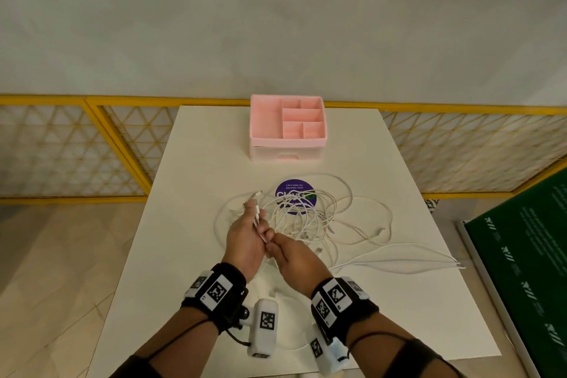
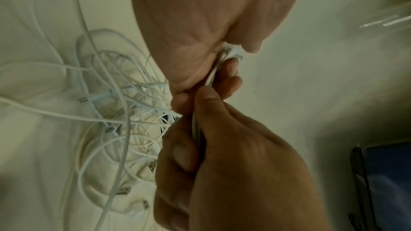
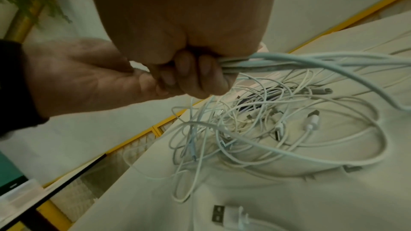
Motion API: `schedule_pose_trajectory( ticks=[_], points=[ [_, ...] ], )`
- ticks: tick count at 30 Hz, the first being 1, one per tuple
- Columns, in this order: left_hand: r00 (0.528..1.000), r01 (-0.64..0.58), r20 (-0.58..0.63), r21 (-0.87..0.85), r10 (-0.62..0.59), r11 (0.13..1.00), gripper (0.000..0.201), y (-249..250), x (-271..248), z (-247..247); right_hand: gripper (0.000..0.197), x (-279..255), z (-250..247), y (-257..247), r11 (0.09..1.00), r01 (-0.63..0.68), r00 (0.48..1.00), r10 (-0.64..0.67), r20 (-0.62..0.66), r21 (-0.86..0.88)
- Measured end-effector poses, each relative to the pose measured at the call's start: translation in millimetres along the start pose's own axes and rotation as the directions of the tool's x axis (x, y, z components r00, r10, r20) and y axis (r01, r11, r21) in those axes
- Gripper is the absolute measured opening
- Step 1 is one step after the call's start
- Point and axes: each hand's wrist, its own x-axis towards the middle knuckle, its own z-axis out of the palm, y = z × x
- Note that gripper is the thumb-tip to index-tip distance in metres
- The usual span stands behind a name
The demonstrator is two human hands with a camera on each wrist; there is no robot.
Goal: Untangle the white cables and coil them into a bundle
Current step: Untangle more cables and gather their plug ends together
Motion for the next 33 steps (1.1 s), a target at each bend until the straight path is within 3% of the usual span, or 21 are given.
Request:
schedule_pose_trajectory(
  ticks=[3, 5, 10, 12, 15, 20, 22, 24, 26, 28, 30, 33],
  points=[
    [0.998, -0.066, -0.02, 0.078, 0.067, 0.995, 0.037, -2.6, 2.4, 0.6, 0.024, -5.3, -0.6, 4.1, 0.997, 0.059, 0.998, -0.058, 0.026, -0.043],
    [0.994, -0.104, -0.025, 0.076, 0.106, 0.992, 0.038, 4.4, 5.8, -1.6, 0.026, -12.0, -9.0, 15.2, 0.982, 0.067, 0.995, -0.052, 0.088, -0.177],
    [0.992, -0.099, -0.063, 0.117, 0.106, 0.988, 0.037, 19.9, 9.4, -7.7, 0.039, -32.2, -49.1, 56.4, 0.882, 0.015, 0.958, 0.122, 0.258, -0.47],
    [0.988, -0.123, -0.078, 0.138, 0.135, 0.983, 0.036, 23.9, 9.9, -10.1, 0.044, -38.0, -72.1, 78.9, 0.841, -0.075, 0.923, 0.262, 0.282, -0.536],
    [0.986, -0.13, -0.086, 0.137, 0.143, 0.982, 0.035, 34.5, 11.0, -15.1, 0.048, -50.7, -118.3, 116.7, 0.775, -0.302, 0.858, 0.475, 0.195, -0.555],
    [0.991, -0.112, -0.054, 0.155, 0.122, 0.982, 0.035, 37.6, 8.7, -9.8, 0.044, -60.7, -173.0, 133.4, 0.689, -0.453, 0.859, 0.508, -0.068, -0.567],
    [0.993, -0.098, -0.054, 0.167, 0.108, 0.981, 0.035, 34.5, 6.7, -5.3, 0.046, -64.0, -169.8, 148.2, 0.6, -0.51, 0.805, 0.585, -0.097, -0.616],
    [0.994, -0.083, -0.056, 0.209, 0.097, 0.974, 0.036, 31.6, 4.6, -4.3, 0.041, -69.4, -155.4, 163.3, 0.518, -0.524, 0.72, 0.693, -0.027, -0.676],
    [0.995, -0.065, -0.056, 0.259, 0.082, 0.964, 0.035, 26.6, 3.3, -6.1, 0.046, -72.3, -143.1, 160.9, 0.523, -0.485, 0.649, 0.752, 0.112, -0.701],
    [0.996, -0.043, -0.064, 0.287, 0.064, 0.957, 0.037, 21.9, 2.5, -9.6, 0.062, -65.5, -137.5, 145.0, 0.564, -0.499, 0.612, 0.767, 0.194, -0.658],
    [0.996, -0.024, -0.076, 0.302, 0.049, 0.953, 0.036, 18.0, 1.9, -12.6, 0.071, -48.7, -130.6, 123.8, 0.622, -0.496, 0.635, 0.735, 0.236, -0.606],
    [0.996, -0.006, -0.079, 0.314, 0.032, 0.95, 0.033, 13.9, 0.4, -11.6, 0.069, -18.3, -112.1, 96.2, 0.719, -0.455, 0.771, 0.613, 0.171, -0.525]
  ],
)
